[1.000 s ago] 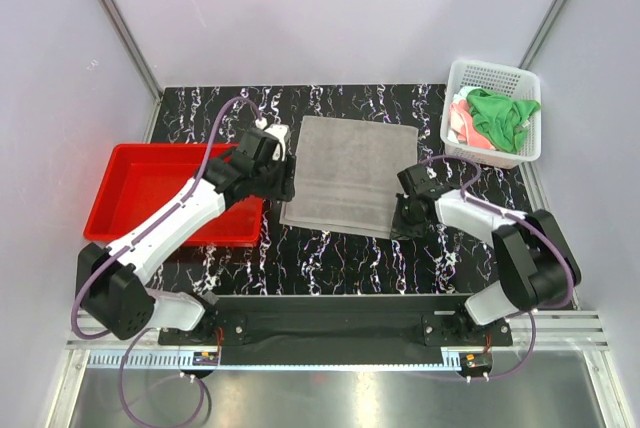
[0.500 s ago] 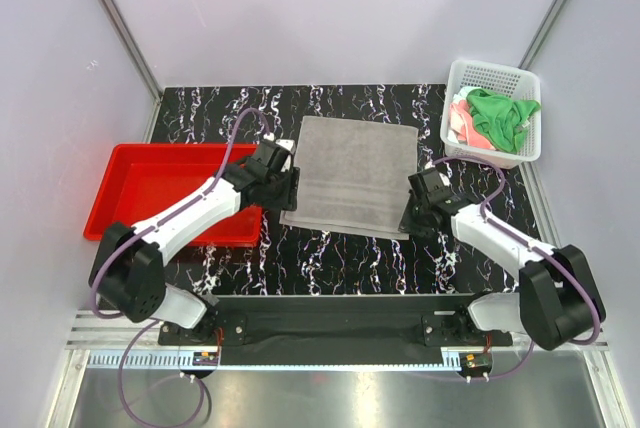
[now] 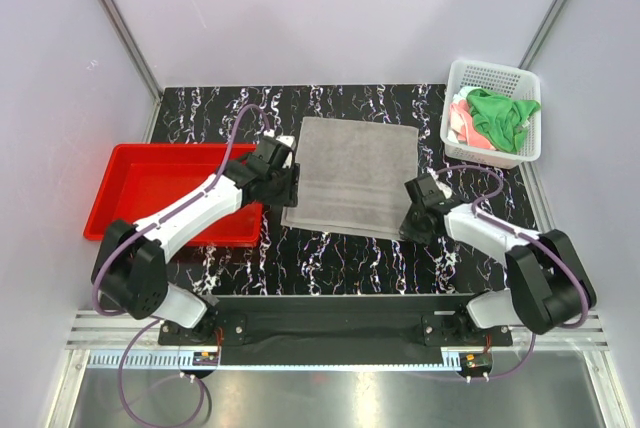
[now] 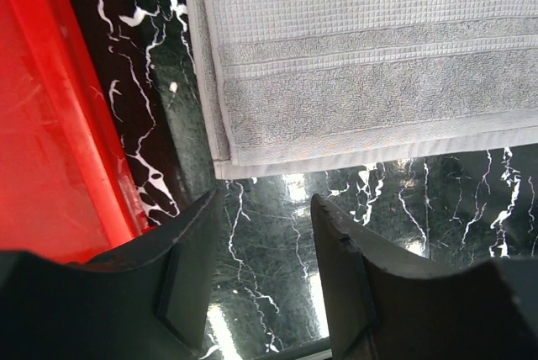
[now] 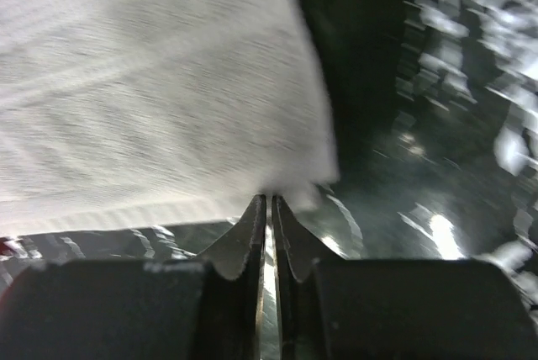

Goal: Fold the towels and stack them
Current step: Fold the towel

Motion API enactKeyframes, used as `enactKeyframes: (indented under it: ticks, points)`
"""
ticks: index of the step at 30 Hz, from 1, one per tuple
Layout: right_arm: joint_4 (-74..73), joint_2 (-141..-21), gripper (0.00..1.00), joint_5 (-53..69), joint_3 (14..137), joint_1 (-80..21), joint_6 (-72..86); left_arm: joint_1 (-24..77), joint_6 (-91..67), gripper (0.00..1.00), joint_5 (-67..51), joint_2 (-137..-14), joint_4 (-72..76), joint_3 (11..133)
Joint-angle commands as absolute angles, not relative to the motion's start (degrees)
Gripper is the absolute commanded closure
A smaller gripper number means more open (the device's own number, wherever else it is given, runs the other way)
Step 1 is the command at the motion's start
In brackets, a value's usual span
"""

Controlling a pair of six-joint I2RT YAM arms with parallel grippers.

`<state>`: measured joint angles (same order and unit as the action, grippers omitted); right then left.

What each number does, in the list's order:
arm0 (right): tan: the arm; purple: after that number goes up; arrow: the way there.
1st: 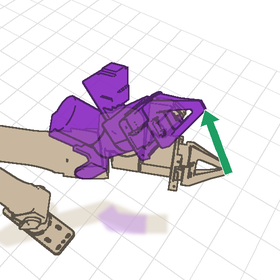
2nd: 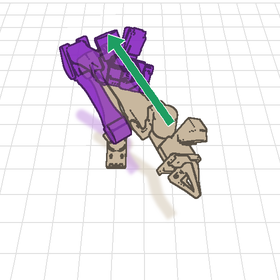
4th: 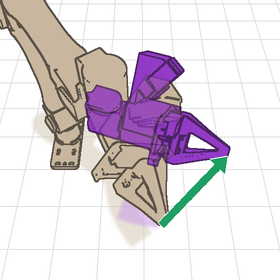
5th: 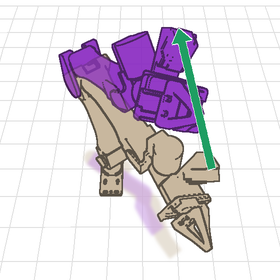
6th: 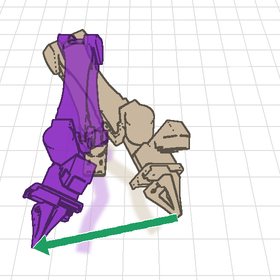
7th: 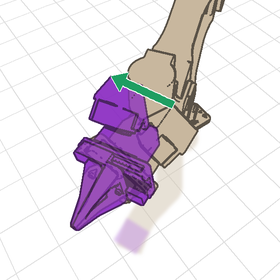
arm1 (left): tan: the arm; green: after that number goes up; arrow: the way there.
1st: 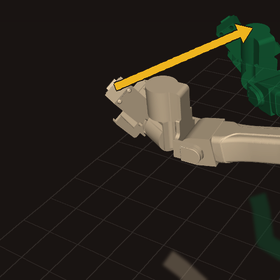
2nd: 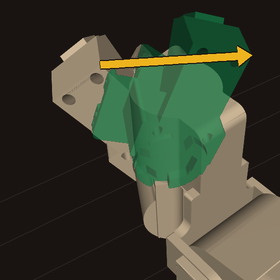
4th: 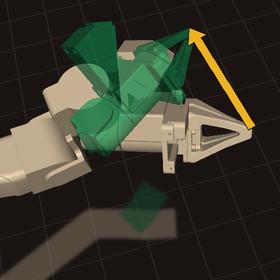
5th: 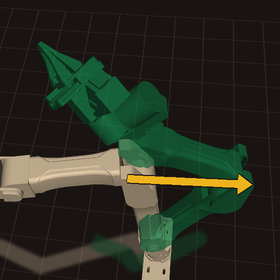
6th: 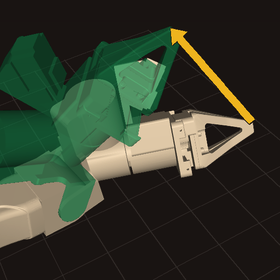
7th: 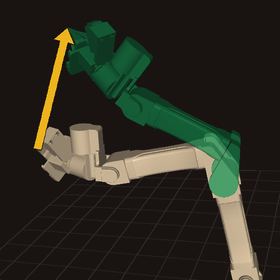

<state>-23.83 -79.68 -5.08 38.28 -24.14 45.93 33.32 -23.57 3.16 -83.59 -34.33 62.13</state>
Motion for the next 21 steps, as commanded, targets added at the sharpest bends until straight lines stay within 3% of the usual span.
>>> enactKeyframes:
  ticks: [1, 6, 11, 16, 21]
  points:
    - [-30.4, -76.1, 0.87, -11.6, 38.5, -23.6, 47.9, 33.9, -25.3, 0.5, 1.5, -83.2, -30.3, 60.9]
    - [-32.4, -73.3, 0.84, -12.7, 41.1, -23.5, 46.0, 34.1, -25.8, 0.51, 0.5, -85.7, -28.7, 60.2]
    - [-33.1, -73.2, 0.73, -11.7, 45.4, -18.7, 40.7, 33.9, -25.8, 0.52, 6.7, -89.7, -29.5, 60.6]
    - [-29.5, -73.8, 0.62, -5.5, 43.2, -13.0, 39.0, 33.4, -26.3, 0.54, 6.2, -93.2, -29.6, 62.9]
    - [-25.5, -75.9, 0.59, -2.3, 40.1, -12.8, 39.6, 33.4, -26.5, 0.55, 5.3, -96.1, -29.0, 63.3]
